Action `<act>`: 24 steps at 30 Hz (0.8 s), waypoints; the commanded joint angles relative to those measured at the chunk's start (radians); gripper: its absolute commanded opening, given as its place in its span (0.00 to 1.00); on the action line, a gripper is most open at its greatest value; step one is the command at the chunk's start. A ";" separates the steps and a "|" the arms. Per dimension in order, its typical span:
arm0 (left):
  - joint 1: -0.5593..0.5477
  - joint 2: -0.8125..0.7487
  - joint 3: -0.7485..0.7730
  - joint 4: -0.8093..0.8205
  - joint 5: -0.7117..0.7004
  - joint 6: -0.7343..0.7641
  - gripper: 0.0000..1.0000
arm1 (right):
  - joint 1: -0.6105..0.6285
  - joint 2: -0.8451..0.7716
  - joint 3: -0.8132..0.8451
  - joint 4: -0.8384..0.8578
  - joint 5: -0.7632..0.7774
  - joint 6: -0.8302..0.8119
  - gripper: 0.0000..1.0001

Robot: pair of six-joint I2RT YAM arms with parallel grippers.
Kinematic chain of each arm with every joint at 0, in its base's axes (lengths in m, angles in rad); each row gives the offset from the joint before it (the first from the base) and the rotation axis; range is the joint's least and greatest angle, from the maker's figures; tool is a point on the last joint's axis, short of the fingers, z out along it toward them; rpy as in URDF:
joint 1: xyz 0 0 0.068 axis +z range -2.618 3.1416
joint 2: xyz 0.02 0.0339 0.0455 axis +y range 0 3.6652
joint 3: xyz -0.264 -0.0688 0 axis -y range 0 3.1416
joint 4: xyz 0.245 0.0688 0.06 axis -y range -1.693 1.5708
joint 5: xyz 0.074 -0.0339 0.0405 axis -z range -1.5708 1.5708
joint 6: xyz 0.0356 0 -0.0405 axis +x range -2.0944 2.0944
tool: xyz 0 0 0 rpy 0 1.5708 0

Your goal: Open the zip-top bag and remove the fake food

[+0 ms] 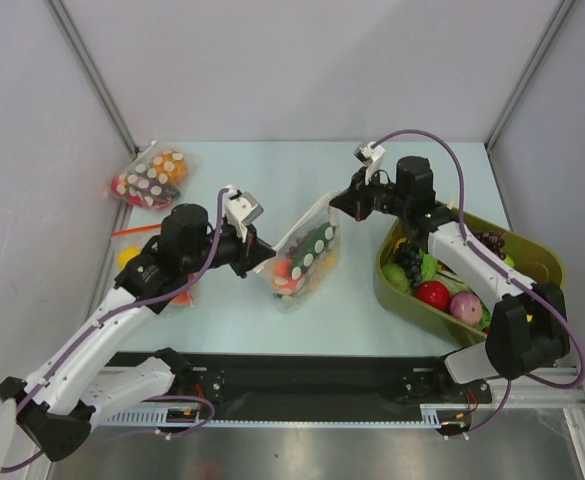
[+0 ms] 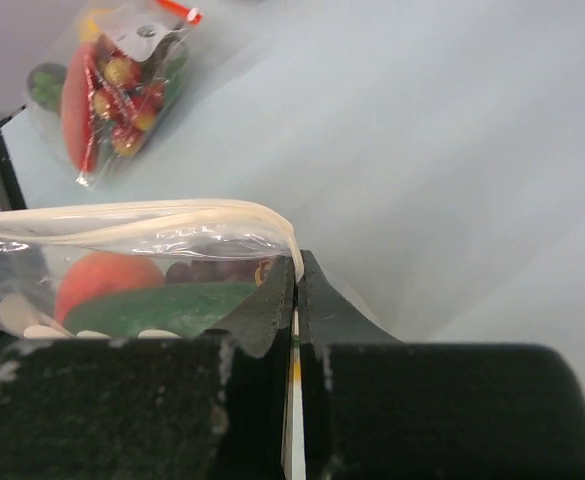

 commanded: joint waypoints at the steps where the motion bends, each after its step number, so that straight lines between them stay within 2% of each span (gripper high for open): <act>1: 0.006 -0.042 0.027 -0.014 -0.007 0.013 0.00 | -0.027 0.046 0.111 0.036 0.127 0.006 0.00; 15: 0.006 -0.045 0.018 -0.025 0.011 0.014 0.00 | -0.032 0.199 0.265 -0.029 0.254 0.006 0.00; 21: 0.002 -0.011 -0.028 0.085 0.060 -0.062 0.00 | -0.029 0.196 0.264 -0.047 0.287 0.052 0.00; 24: -0.012 0.024 -0.034 0.119 0.077 -0.070 0.00 | -0.026 0.183 0.300 -0.156 0.311 0.065 0.12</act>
